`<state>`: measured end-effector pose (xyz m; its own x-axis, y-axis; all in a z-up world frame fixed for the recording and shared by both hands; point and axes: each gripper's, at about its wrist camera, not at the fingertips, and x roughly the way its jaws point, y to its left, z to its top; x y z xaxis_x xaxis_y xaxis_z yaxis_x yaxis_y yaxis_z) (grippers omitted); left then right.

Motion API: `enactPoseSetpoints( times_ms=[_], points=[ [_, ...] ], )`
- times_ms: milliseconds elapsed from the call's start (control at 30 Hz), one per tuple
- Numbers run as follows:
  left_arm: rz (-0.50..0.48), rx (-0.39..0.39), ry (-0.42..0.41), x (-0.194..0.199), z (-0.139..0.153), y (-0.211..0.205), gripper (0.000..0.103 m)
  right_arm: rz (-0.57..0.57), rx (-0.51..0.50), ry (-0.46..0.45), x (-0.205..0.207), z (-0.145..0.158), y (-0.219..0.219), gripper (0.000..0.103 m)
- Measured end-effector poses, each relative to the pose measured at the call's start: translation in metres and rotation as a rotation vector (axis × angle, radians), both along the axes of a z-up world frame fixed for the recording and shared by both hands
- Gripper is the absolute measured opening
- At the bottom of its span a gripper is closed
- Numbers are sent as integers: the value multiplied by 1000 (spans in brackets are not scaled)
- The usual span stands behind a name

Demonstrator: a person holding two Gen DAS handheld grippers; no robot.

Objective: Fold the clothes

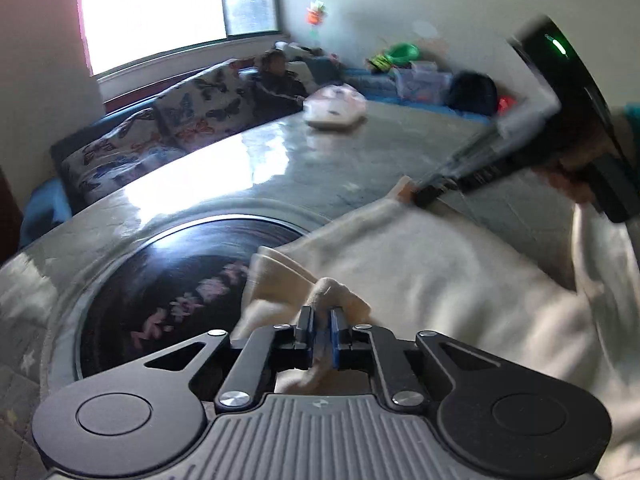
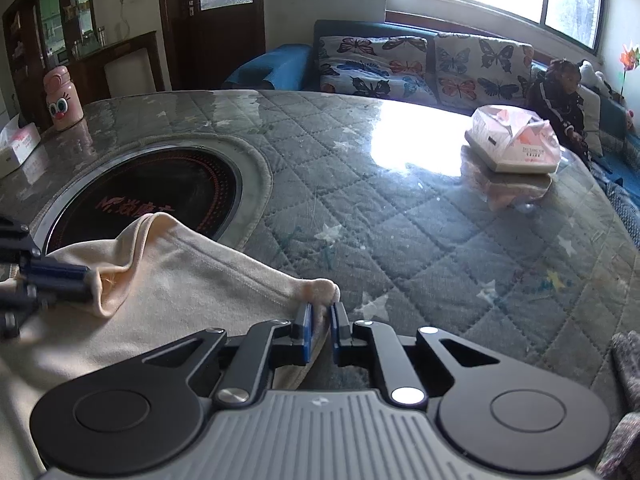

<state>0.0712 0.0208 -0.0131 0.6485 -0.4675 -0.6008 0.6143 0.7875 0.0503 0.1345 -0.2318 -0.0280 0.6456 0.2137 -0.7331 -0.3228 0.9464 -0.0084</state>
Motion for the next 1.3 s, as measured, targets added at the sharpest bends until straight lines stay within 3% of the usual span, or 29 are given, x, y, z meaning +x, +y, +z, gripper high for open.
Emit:
enactPoseSetpoints(
  times_ms=[333,533,633,700,867,967,1067,1167,1300],
  points=[
    [399,-92,-40,60,30,84,6,42,-70,-86,43,18,29,5],
    [518,-34,-23,97,16,106,6,24,-137,-94,93,7,51,4],
    [564,-41,68,115,1,119,10,32,-144,-90,97,3,55,4],
    [590,-33,86,121,-5,124,12,39,-146,-88,99,0,58,4],
    [686,-45,69,123,2,140,19,105,-86,-83,93,7,66,5],
    [660,-117,53,110,13,140,19,157,-53,-73,92,7,74,6],
    [523,-134,58,101,19,121,19,191,-57,-57,95,-1,86,6],
    [425,-90,71,99,14,99,19,186,-61,-42,106,-9,93,6],
    [465,-28,130,117,-1,99,19,160,-68,-31,110,-6,90,8]
  ],
)
